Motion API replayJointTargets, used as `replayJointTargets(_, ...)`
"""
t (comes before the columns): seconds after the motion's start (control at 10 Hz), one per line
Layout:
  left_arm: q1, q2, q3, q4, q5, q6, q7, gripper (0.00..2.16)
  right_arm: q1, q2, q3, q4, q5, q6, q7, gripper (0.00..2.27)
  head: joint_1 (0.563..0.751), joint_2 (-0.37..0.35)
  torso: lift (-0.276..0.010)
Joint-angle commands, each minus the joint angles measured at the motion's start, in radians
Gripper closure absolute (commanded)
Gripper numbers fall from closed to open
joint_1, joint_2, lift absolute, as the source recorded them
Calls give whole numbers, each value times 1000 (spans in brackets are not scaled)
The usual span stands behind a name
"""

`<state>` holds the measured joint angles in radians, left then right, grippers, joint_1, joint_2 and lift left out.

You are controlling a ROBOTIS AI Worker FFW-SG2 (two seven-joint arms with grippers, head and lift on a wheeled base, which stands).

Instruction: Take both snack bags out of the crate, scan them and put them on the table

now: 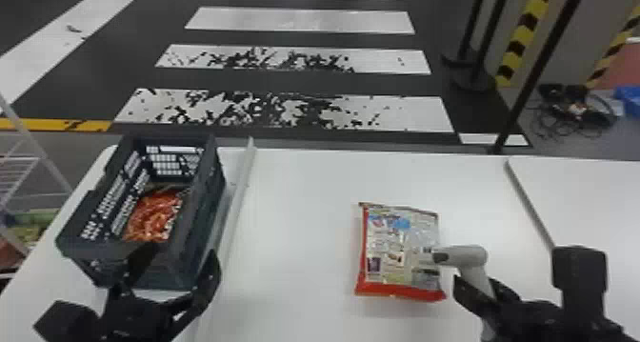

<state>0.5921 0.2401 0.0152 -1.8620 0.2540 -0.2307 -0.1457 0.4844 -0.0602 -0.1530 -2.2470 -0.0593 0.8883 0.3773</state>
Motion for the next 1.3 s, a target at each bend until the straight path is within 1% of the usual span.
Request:
replayJointTargets(0.0,0,-1,-3,0,-1,0,0,87,-3,5,23,-3,-2,-2,0,2260,695,23,-92)
replayJointTargets(0.2,2,1,-4,-2,-1,0,0,87,-20,7,46,18,4,-18,-12,2260,695,40,-92)
replayJointTargets(0.4,2,1,-4,0,-1,0,0,87,-39,7,50,49,9,-21,-18,2260,695,52,-92)
replayJointTargets(0.9,2,1,-1,3,1,0,0,87,-72,7,59,95,9,-33,-24,2260,695,55,-92)
replayJointTargets(1.0,2,1,-1,1,-1,0,0,87,-72,7,52,92,9,-36,-26,2260,695,57,-92)
replayJointTargets(1.2,0,2,0,1,-1,0,0,87,-72,3,7,90,9,-45,-40,2260,695,49,-92)
